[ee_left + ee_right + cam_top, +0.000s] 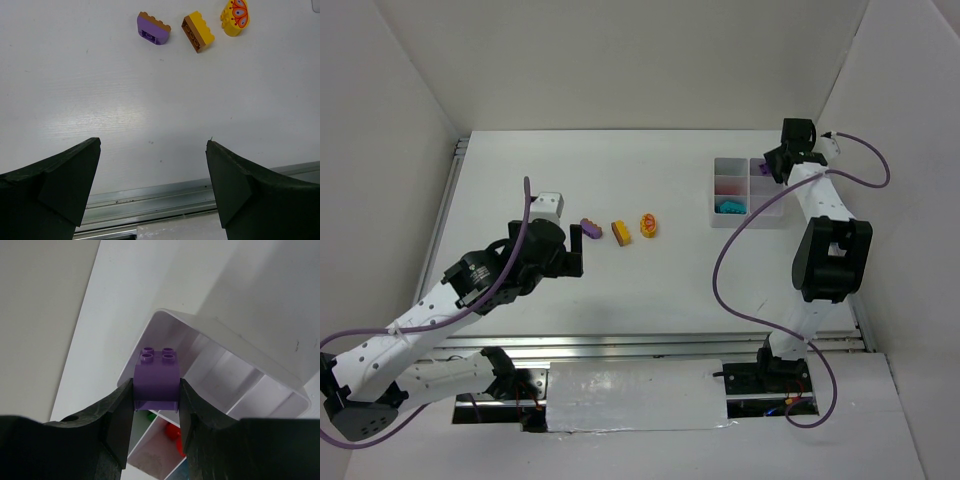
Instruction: Sort the legos into containers by color
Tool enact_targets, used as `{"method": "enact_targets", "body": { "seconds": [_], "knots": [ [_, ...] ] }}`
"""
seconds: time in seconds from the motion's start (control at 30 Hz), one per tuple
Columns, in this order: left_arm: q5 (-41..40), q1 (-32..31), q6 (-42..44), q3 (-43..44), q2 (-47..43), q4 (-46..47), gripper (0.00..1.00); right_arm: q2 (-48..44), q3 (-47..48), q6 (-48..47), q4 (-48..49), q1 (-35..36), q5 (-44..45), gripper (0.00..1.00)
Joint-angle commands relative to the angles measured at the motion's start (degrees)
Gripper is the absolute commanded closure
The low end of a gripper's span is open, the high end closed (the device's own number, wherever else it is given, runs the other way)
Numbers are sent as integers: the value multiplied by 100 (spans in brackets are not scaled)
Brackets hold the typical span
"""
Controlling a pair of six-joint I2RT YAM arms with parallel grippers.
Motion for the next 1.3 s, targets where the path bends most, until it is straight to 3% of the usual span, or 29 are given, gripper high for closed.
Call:
{"method": "enact_targets", "body": {
  "seconds": [0.0, 0.1, 0.27, 0.37, 0.43, 0.47, 0.5, 0.53, 0.73, 0.9, 1.13, 1.27],
  "knots": [
    [39, -28, 136, -29, -112, 202, 1, -33, -48, 64, 197, 4, 58, 73],
    [83, -28, 153, -29, -95, 220, 0, -16, -40, 64, 189, 4, 76, 59],
    [109, -28, 171, -29, -103, 229, 0, 98, 65, 72, 109, 4, 50, 52],
    [109, -28, 171, -46, -86, 255, 0, 142, 153, 81, 57, 4, -20, 41],
    [118, -28, 171, -46, -77, 237, 1, 178, 223, 90, 13, 4, -30, 28],
    [118, -28, 162, -46, -68, 237, 1, 186, 241, 81, 4, 4, -30, 17],
    [118, -28, 171, -46, -60, 237, 0, 204, 268, 81, -40, 4, -30, 15],
    [127, -28, 171, -46, -68, 237, 1, 204, 320, 64, -58, 4, -30, 4],
    [-223, -20, -22, -38, -42, 194, 0, -120, 242, -138, -5, 39, -293, 0],
    [-901, 42, -944, 120, 291, -62, 0, -1121, -65, -918, 31, 495, -486, 0],
    [11, 1418, -1585, 480, 1503, 492, 0, -3027, -1793, -1536, 162, 1557, -1391, 0],
    [-118, 1791, -2148, 1103, 2795, 545, 1, -3697, -2649, -1711, 416, 2288, -1934, 0]
  ]
}}
